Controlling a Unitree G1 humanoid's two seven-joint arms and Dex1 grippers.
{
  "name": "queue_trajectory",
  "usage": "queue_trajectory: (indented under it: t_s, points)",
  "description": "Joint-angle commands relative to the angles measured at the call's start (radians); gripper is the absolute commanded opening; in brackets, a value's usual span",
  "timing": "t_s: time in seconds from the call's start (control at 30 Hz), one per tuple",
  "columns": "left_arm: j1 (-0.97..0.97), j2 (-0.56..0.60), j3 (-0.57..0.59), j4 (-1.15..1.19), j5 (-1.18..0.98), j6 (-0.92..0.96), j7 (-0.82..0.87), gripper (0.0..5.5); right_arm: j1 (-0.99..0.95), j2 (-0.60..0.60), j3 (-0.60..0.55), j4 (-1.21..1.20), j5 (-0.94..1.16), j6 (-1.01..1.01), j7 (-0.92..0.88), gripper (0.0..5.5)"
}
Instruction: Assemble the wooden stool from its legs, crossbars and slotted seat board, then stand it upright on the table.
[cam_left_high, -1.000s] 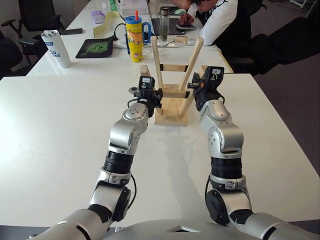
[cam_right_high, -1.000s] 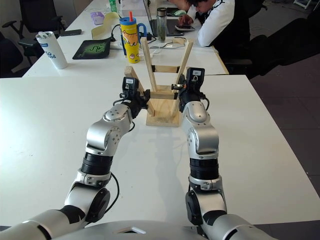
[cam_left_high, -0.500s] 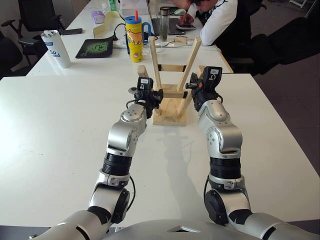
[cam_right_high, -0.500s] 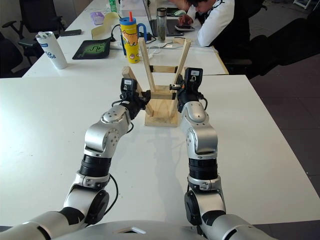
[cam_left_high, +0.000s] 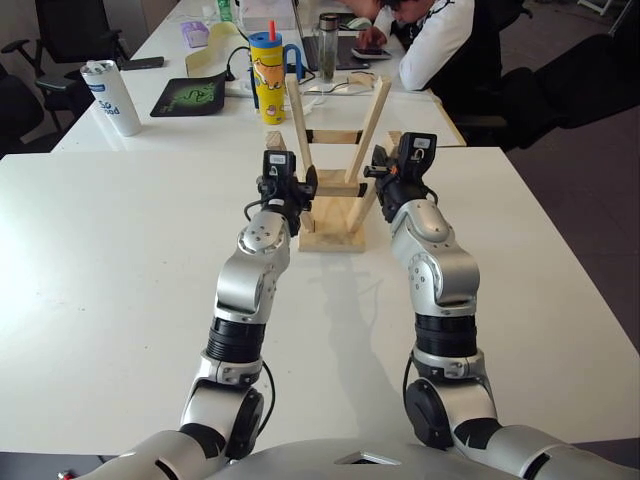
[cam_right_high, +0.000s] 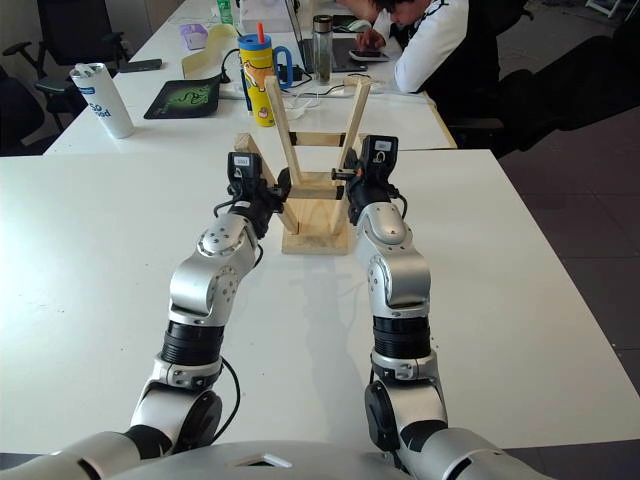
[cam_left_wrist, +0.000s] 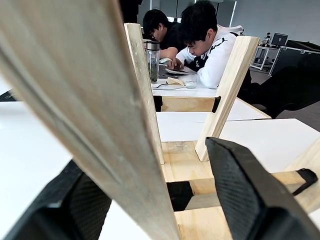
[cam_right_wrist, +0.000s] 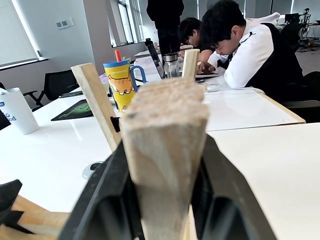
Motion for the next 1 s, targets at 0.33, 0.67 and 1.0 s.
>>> queue_trajectory:
  t_s: [0.33, 0.67, 1.0]
  points:
    - [-0.019, -0.030, 0.033, -0.059, 0.019, -0.050, 0.013, 2.97, -0.031, 0.011, 0.033, -0.011, 0.010, -0.055, 0.036, 1.05]
    - [-0.017, -0.020, 0.065, -0.133, 0.030, -0.046, 0.034, 2.97, -0.035, -0.003, 0.029, 0.007, 0.002, -0.055, 0.037, 1.05]
    - [-0.050, 0.020, 0.104, -0.263, 0.021, 0.023, 0.027, 2.97, -0.040, -0.014, 0.025, 0.011, -0.003, -0.059, 0.037, 1.05]
